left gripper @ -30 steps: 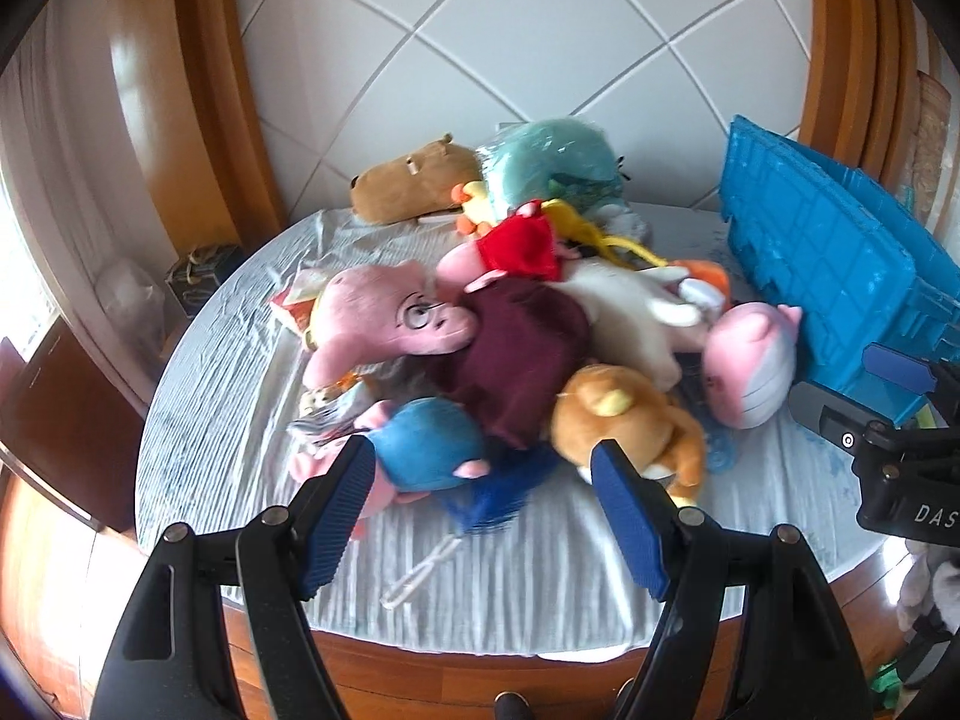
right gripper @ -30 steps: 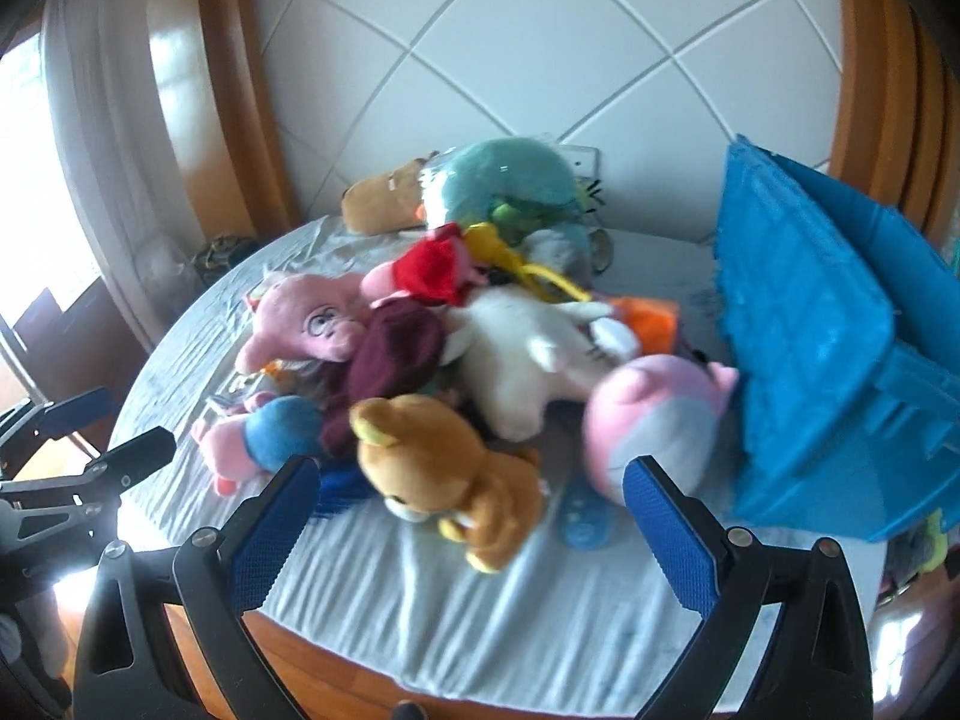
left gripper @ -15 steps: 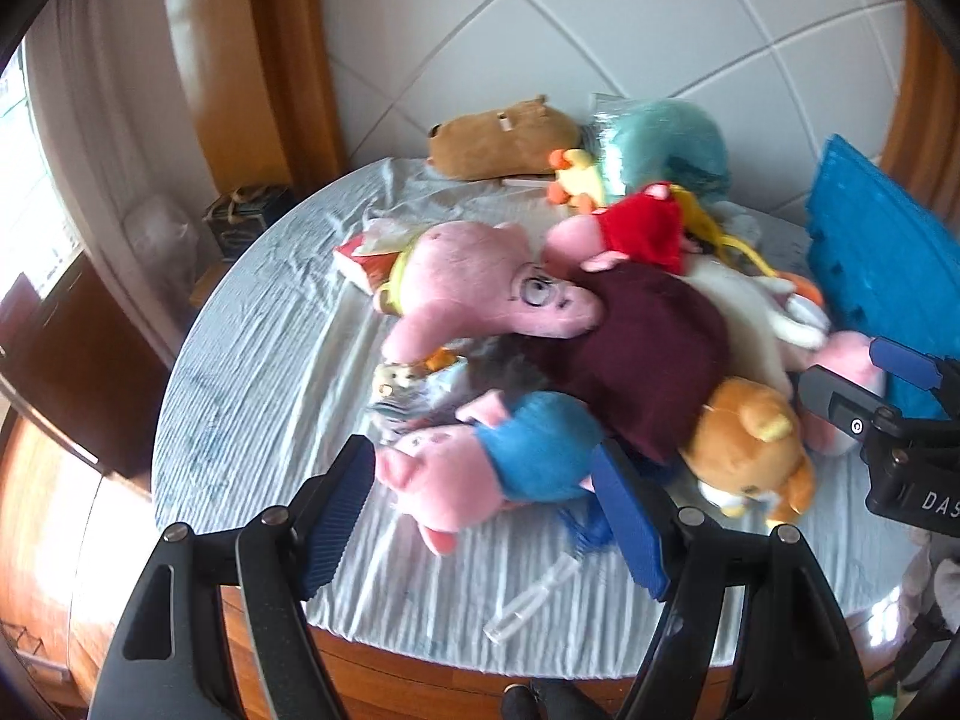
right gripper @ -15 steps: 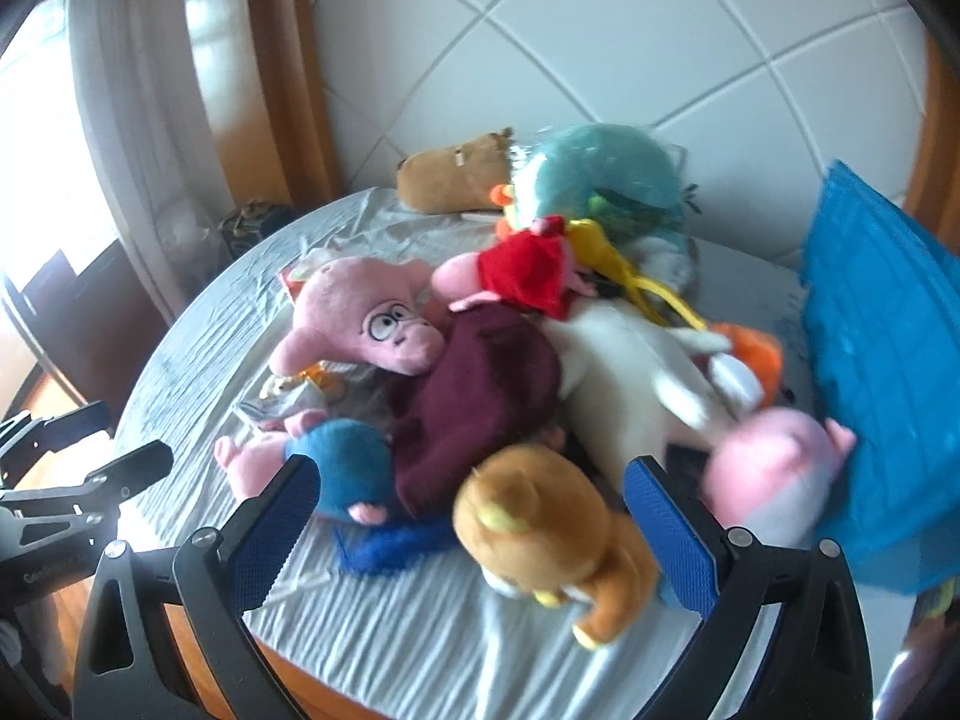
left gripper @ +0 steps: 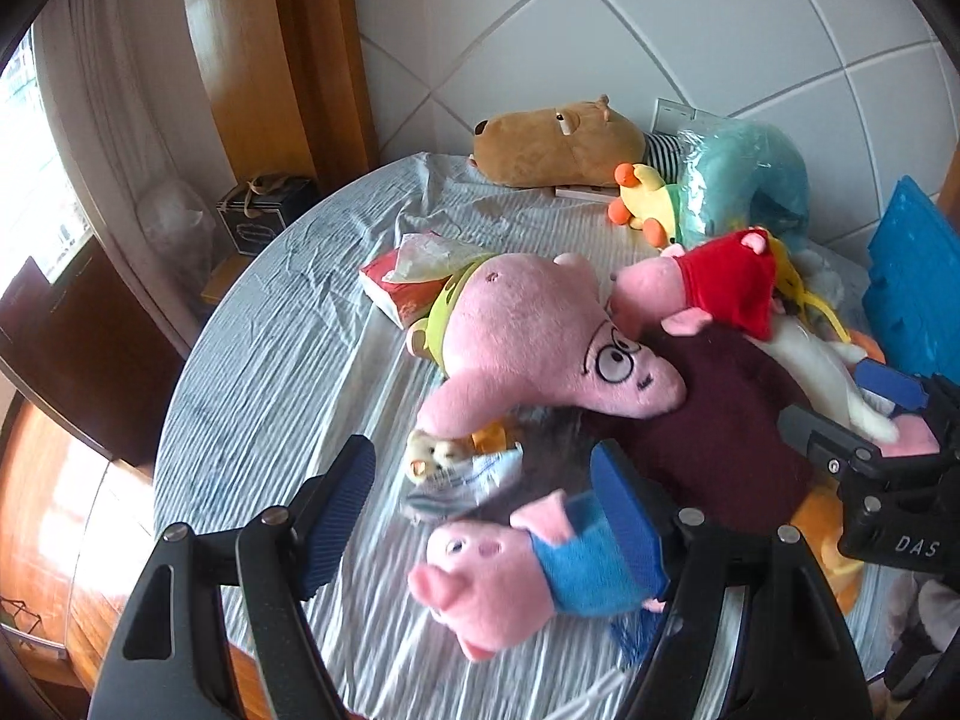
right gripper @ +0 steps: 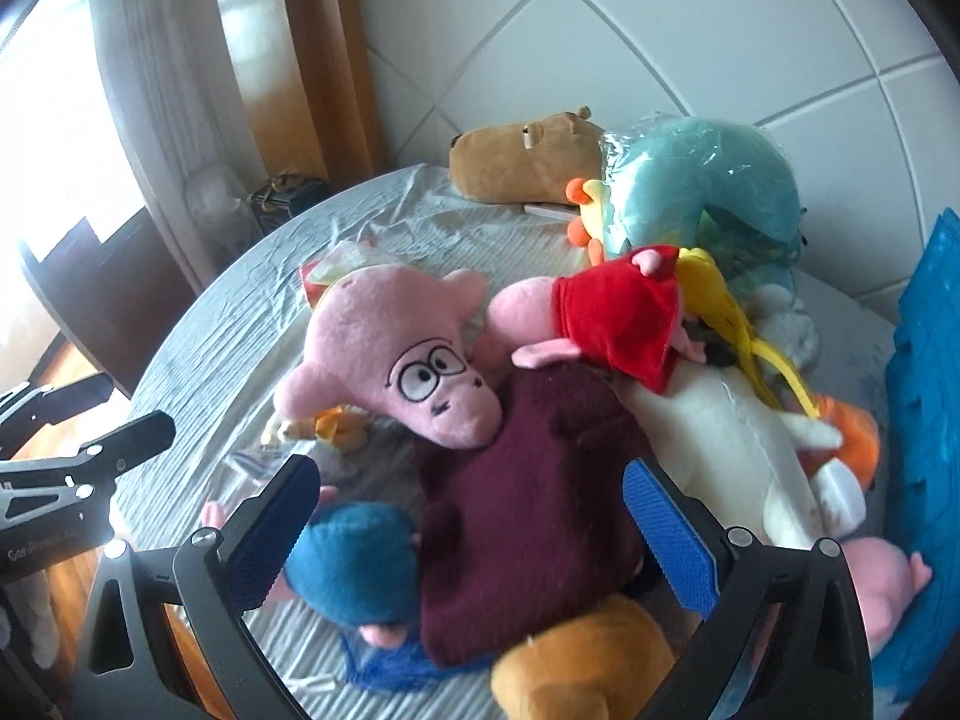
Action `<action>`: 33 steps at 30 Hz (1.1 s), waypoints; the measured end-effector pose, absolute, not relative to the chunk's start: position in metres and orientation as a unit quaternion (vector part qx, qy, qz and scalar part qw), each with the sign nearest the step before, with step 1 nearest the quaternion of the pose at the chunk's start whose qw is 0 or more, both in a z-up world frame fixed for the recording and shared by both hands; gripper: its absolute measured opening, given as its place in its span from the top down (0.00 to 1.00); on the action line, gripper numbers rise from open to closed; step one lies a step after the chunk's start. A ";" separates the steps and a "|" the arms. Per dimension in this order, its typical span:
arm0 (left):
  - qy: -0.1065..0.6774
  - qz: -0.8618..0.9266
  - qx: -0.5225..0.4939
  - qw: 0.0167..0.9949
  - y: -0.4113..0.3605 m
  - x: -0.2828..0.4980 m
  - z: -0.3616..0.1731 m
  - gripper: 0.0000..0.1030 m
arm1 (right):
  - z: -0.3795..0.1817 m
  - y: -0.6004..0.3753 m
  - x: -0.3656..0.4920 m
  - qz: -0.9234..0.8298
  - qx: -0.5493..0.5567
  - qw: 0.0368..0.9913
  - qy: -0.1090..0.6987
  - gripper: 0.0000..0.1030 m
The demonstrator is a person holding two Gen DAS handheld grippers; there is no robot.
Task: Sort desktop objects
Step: 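Withdraw both tools from the crate toward the plush pile, then grasp the pink pig plush with the left tool while the right tool grasps the pink Patrick plush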
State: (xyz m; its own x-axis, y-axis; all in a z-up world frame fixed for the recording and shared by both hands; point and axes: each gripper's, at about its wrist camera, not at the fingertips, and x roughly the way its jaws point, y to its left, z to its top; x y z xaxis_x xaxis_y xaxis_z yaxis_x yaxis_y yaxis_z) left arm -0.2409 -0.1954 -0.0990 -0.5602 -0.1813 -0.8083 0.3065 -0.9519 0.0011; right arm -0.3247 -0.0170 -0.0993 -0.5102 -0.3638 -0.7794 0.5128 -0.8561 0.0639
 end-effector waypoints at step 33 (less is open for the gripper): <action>0.004 -0.839 0.544 -0.017 -0.345 -0.413 -0.220 0.28 | -0.213 -0.099 -0.410 -0.839 0.524 0.141 0.032 0.00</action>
